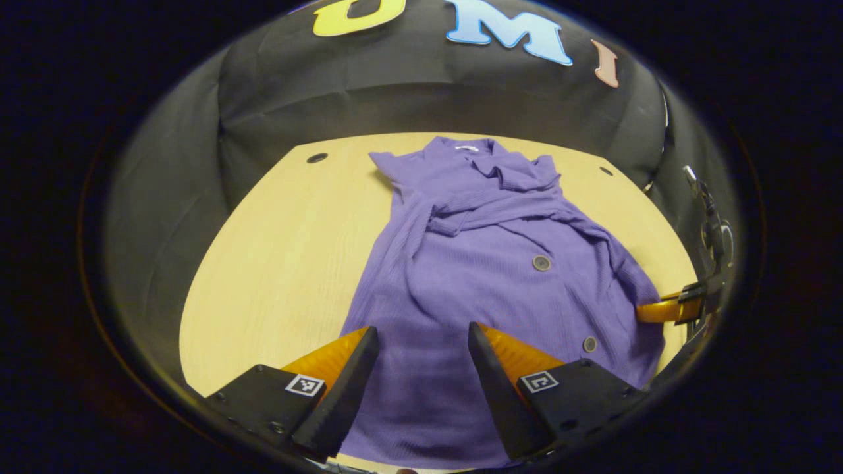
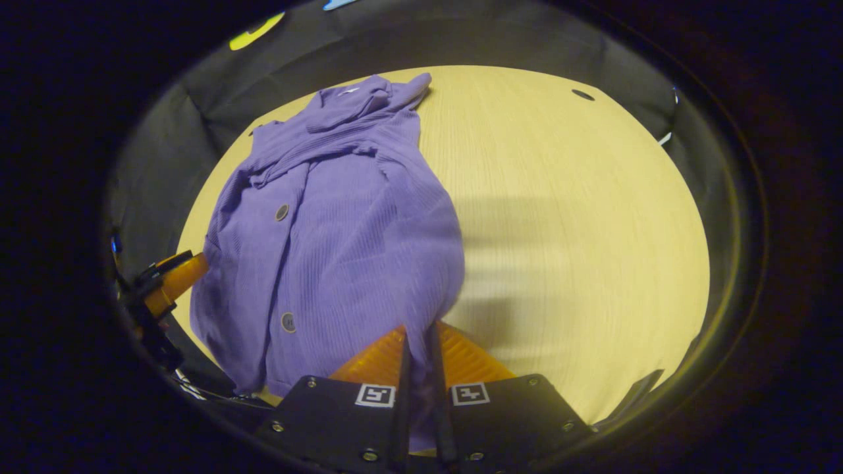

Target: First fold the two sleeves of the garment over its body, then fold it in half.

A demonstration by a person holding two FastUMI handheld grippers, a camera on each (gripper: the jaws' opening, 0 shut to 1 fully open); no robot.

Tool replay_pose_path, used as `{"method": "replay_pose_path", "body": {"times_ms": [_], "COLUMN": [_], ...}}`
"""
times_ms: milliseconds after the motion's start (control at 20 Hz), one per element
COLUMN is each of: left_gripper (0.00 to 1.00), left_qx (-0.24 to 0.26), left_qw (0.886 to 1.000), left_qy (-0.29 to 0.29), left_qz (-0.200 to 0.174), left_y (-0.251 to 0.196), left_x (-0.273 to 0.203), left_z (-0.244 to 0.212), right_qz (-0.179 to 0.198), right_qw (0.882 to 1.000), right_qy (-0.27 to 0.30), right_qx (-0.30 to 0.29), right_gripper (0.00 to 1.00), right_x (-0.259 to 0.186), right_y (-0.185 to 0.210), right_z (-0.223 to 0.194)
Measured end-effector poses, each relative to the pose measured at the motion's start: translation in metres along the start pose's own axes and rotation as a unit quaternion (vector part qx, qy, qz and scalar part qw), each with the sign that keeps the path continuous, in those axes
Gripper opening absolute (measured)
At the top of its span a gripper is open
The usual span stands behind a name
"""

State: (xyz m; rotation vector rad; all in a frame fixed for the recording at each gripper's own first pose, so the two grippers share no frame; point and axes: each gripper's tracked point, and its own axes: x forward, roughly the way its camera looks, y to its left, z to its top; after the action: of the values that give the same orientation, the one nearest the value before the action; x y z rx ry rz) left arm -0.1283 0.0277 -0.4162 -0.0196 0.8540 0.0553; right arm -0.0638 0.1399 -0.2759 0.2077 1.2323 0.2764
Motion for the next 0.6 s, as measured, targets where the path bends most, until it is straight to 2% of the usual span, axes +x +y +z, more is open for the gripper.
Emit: {"method": "replay_pose_path", "body": {"times_ms": [200,400,600], "left_gripper": [0.94,0.94,0.81], "left_qx": [-0.015,0.012,0.025], "left_qw": [0.999,0.999,0.999], "left_qy": [0.039,0.029,0.026], "left_qz": [0.003,0.001,-0.012], "left_y": [0.012,0.010,0.008], "left_x": [0.005,0.008,0.009], "left_z": [-0.039,-0.037,-0.036], "right_qz": [0.001,-0.003,-0.001], "right_qw": [1.000,1.000,1.000], "right_qy": [0.004,0.003,0.006], "right_qx": [0.013,0.019,0.022], "right_gripper": [0.17,0.17,0.17], "right_x": [0.001,0.000,0.000], "right_y": [0.002,0.002,0.002], "right_z": [0.002,0.002,0.003]}}
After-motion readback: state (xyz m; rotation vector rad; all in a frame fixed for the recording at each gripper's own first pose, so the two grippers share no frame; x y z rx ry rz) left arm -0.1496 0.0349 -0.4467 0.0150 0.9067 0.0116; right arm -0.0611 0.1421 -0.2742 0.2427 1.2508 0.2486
